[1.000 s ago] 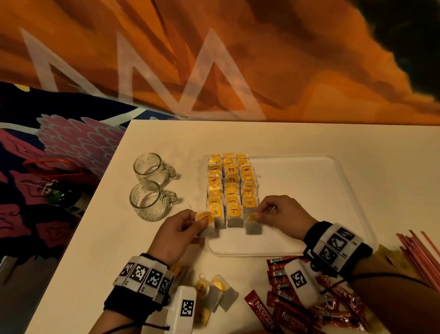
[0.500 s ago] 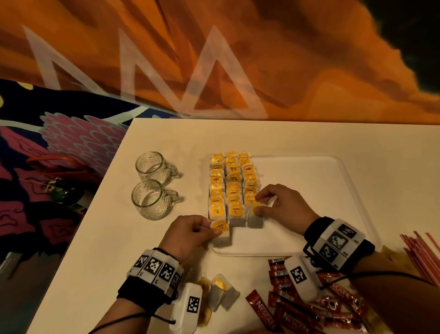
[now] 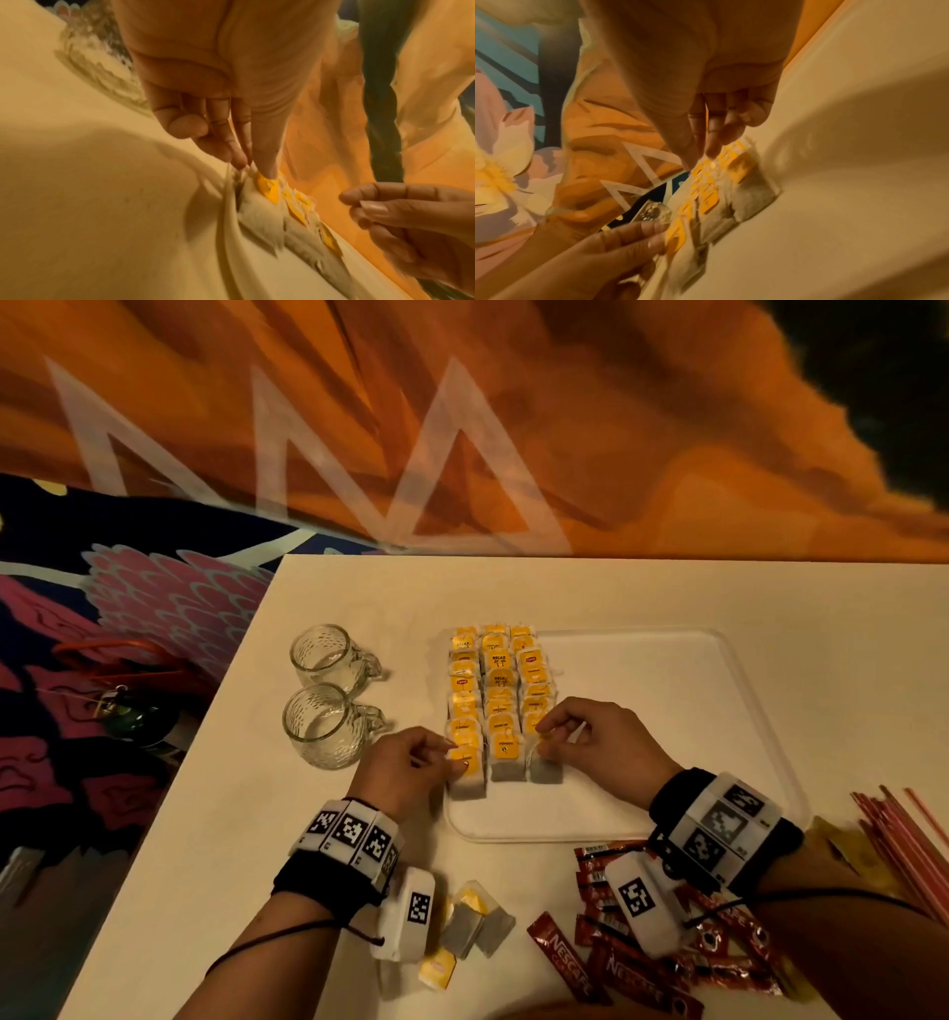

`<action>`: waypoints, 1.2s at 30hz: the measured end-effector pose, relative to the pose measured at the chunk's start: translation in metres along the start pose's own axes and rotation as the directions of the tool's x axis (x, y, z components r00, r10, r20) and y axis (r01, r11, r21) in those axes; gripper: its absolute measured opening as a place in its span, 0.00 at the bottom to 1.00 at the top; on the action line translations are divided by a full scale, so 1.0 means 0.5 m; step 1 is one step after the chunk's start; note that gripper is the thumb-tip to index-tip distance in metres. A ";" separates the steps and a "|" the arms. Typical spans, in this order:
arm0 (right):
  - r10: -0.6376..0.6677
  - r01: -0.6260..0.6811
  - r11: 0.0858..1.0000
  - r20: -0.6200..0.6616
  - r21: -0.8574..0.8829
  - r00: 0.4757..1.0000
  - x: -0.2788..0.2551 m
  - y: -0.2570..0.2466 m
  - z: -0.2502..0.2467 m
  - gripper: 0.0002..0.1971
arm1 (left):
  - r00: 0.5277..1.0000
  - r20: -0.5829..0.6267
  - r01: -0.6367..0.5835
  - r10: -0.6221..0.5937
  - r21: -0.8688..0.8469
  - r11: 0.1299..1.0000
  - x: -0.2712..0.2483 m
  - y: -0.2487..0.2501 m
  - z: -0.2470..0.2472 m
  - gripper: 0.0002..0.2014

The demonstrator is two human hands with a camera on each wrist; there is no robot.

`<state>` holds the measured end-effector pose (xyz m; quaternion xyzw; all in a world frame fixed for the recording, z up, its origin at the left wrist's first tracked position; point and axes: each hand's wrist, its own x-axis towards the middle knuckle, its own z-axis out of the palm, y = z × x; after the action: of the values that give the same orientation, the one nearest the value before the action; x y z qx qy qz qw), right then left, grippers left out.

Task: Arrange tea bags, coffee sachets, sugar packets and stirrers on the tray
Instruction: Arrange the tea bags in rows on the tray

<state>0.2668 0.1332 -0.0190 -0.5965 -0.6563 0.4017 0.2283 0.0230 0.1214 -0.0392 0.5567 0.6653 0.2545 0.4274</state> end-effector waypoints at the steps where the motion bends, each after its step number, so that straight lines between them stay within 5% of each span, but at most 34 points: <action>1: -0.013 0.013 1.000 0.015 0.012 1.000 -0.006 -0.008 0.004 0.07 | 1.000 -0.014 -0.014 0.014 0.016 1.000 -0.006 0.003 -0.009 0.09; 8: -0.105 0.091 0.994 0.267 0.067 0.958 -0.055 -0.056 0.056 0.09 | 0.996 -0.092 0.000 0.003 0.033 0.999 -0.105 -0.004 -0.086 0.09; 12: -0.091 0.144 0.985 0.438 -0.090 0.894 -0.087 -0.061 0.107 0.12 | 0.992 -0.122 0.052 -0.033 0.160 0.986 -0.181 -0.045 -0.085 0.10; 15: -0.005 0.163 0.941 0.471 -0.295 0.882 -0.115 -0.068 0.133 0.21 | 0.991 -0.127 0.073 -0.041 0.263 0.962 -0.225 -0.087 -0.066 0.11; 20: -0.017 0.328 0.744 0.475 -0.582 0.880 -0.121 -0.079 0.177 0.33 | 0.998 -0.058 -0.011 0.032 0.331 0.944 -0.279 -0.124 -0.037 0.22; 25: -0.049 0.351 0.742 0.476 -0.571 0.878 -0.130 -0.068 0.210 0.26 | 0.989 -0.091 0.147 -0.117 0.489 0.860 -0.307 -0.127 -0.001 0.28; 29: -0.040 0.330 0.789 0.493 -0.518 0.869 -0.126 -0.072 0.208 0.18 | 0.987 -0.039 0.149 -0.154 0.551 0.821 -0.311 -0.129 0.020 0.15; 32: -0.075 0.354 0.804 0.508 -0.478 0.858 -0.123 -0.077 0.206 0.10 | 0.991 -0.031 0.133 -0.134 0.466 0.875 -0.312 -0.126 0.021 0.10; 36: -0.098 0.317 0.866 0.490 -0.387 0.866 -0.120 -0.077 0.187 0.06 | 0.973 -0.156 0.190 -0.171 0.112 0.975 -0.314 -0.129 -0.001 0.10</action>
<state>0.1820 0.0526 -0.0310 -0.4458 -0.8285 0.3371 -0.0345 -0.0090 -0.0454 -0.0469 0.4998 0.7573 0.2117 0.3631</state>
